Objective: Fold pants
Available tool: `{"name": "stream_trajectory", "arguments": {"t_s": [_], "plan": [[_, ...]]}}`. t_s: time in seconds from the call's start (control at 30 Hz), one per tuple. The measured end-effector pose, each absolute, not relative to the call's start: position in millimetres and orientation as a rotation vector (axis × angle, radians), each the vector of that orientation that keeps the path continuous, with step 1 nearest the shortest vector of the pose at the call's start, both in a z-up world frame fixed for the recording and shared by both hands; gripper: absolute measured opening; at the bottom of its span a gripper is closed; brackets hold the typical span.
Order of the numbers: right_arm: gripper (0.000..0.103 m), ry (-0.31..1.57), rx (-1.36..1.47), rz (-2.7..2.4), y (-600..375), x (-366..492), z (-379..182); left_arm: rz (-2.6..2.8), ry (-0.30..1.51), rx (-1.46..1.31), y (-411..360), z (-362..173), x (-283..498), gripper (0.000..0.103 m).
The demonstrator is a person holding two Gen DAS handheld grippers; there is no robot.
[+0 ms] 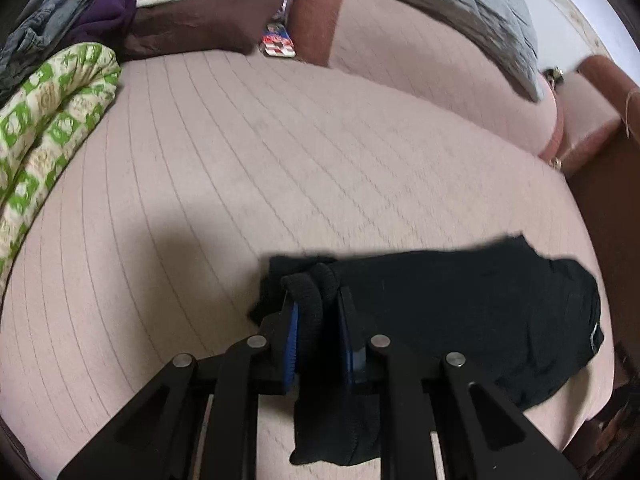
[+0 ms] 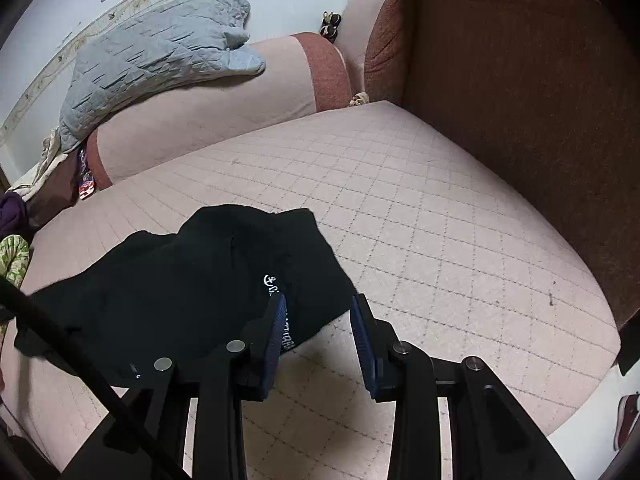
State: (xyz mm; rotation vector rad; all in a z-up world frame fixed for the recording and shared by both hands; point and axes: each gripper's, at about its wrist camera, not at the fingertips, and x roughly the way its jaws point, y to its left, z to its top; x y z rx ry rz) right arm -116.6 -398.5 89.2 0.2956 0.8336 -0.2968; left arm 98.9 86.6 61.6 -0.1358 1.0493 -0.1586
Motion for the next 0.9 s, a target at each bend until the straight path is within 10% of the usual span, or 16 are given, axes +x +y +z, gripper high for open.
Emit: {"name": "stream_trajectory", "arguments": {"t_s": [0.13,0.23,0.57,0.9], "plan": [[0.036,0.856,0.288,-0.275,-392.0,-112.7,81.9,-0.097,1.093,-0.126,88.1,54.3,128.2,0.023],[0.042,0.874,0.31,-0.271,-394.8,-111.5,77.0,-0.039,1.179,-0.279,113.5,32.2,140.3,0.052],[0.052,0.925,0.391,0.143,-323.9,-74.3,71.5,-0.298,0.986,-0.156,85.7,71.6,70.5,0.062],[0.052,0.985,-0.187,0.455,-155.4,-26.8,43.9,-0.544,0.999,0.287,-4.5,24.4,36.6,0.062]]}}
